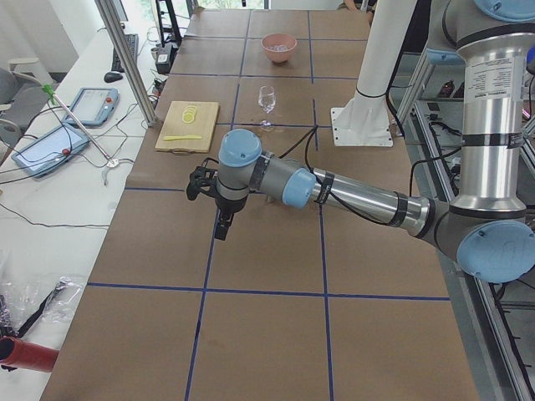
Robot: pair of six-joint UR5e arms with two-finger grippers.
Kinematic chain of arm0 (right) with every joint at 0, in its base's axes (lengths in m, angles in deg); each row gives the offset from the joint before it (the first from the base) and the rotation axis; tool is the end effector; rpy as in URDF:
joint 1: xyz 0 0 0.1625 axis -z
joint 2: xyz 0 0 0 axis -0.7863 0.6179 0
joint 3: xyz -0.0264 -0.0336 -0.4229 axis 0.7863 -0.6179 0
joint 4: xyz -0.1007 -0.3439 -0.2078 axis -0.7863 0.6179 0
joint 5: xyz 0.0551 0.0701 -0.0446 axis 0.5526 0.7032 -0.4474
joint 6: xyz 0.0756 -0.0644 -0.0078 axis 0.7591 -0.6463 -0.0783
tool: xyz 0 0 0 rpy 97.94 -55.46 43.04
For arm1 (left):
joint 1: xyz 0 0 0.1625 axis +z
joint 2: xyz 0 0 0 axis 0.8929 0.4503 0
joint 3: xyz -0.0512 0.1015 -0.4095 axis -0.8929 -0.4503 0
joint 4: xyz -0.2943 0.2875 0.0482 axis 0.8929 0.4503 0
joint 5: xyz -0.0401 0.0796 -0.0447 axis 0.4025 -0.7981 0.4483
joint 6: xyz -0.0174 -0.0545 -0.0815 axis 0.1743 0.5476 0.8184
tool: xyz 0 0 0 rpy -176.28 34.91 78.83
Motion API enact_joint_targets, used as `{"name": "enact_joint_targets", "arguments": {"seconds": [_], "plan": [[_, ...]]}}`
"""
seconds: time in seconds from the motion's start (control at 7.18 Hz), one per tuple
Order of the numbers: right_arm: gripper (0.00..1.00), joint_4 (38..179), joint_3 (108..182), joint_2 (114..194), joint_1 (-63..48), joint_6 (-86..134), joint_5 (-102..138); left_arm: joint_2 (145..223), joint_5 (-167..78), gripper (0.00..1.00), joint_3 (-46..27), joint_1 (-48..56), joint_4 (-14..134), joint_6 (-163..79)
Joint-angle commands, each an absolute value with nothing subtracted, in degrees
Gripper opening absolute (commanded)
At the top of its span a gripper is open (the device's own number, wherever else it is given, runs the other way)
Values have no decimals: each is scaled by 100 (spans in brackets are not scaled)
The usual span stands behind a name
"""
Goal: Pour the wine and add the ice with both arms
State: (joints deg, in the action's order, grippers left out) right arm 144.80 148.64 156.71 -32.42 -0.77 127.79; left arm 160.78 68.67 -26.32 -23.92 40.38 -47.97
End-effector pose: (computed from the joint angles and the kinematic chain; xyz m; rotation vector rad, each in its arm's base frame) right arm 0.0066 -0.5905 0.4809 0.0266 -0.7486 -0.2386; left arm -0.0395 -0.4737 0.5210 0.2655 0.8055 0.0480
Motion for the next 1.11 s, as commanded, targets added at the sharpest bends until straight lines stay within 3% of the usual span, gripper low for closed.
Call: {"name": "enact_joint_targets", "arguments": {"seconds": [0.0,0.42,0.97], "plan": [[100,14193,14453,16025,-3587,-215,13122,16035,6942,100,-2421,-2580,3940,-4946],[100,13584,14355,16315,-3605,-13,13156,15982,6854,100,-1718,-2545,3976,-4964],[100,13514,14364,16526,-3930,-55,13587,15956,6863,100,-1428,-2553,3949,-4955]]}}
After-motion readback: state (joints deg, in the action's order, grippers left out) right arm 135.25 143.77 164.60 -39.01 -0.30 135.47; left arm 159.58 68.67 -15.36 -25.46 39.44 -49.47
